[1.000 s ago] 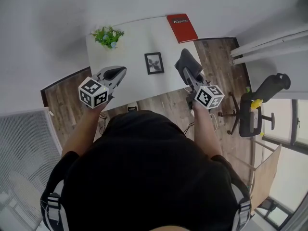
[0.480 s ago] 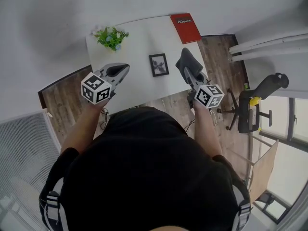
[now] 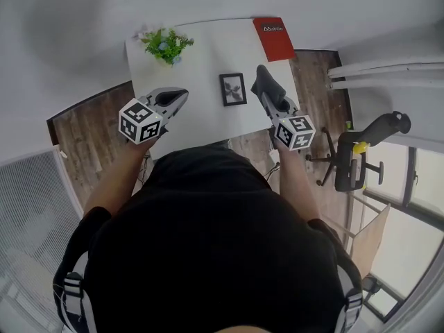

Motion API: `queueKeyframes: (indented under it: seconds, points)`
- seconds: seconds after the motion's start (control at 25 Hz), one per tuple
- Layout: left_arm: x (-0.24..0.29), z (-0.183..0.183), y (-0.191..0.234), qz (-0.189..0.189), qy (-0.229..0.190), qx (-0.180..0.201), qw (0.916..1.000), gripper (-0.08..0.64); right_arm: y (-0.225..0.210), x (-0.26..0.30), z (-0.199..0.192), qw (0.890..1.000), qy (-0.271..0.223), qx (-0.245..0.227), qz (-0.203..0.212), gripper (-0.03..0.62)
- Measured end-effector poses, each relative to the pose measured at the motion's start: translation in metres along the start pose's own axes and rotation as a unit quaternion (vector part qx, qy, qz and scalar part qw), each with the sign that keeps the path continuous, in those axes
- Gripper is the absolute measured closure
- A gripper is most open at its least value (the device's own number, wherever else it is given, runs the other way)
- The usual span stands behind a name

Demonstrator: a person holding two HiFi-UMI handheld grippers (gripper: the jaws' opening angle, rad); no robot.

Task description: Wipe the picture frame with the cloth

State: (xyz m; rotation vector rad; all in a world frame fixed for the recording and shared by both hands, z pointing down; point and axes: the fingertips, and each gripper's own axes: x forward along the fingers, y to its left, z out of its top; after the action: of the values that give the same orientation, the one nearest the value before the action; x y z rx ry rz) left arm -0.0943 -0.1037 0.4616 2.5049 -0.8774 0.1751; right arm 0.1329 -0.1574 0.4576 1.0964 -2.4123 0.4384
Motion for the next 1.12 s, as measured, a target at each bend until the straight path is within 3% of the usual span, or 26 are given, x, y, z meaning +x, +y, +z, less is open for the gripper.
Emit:
queueKeyframes:
  seconds: [0.28,1.12]
  points:
    - [0.000,-0.008,0.009,0.016,0.007,-0.007,0.9998,0.551,0.002,0.035,-0.013,0.998,0.028,-0.051,0.022,0.552]
    - [0.028,-0.021,0.038,0.085,0.016,-0.067,0.9939,0.551,-0.040,0.140,-0.064,0.987,0.113,-0.055,0.104,0.552]
